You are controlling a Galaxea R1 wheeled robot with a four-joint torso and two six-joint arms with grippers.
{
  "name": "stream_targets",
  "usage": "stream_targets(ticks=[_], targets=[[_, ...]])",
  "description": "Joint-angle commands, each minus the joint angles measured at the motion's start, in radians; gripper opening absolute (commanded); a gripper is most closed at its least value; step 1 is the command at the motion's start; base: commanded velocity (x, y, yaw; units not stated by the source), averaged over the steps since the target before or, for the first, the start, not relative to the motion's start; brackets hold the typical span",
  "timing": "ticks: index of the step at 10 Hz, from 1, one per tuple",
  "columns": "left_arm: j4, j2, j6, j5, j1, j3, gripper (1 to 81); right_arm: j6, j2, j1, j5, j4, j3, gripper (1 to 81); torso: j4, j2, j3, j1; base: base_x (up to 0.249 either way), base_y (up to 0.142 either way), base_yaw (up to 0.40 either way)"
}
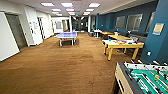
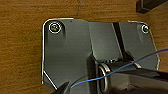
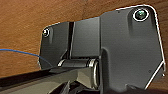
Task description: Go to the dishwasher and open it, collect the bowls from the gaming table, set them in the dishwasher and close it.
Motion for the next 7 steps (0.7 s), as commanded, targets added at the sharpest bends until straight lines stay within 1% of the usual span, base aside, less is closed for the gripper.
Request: stream_targets(ticks=[1, 7], targets=[[-0.018, -0.003, 0.001, 0.051, -0.047, 0.000, 81.1, 0.000, -0.003, 0.044, -0.036, -0.011, 0.015, 81.1, 0.000, 0.000, 0.000, 0.000, 0.191, 0.000, 0.000], [-0.027, -0.005, 0.001, 0.051, -0.042, 0.002, 81.1, 0.001, -0.003, 0.043, -0.036, -0.003, 0.012, 81.1, 0.000, 0.000, 0.000, 0.000, 0.191, 0.000, 0.000]])
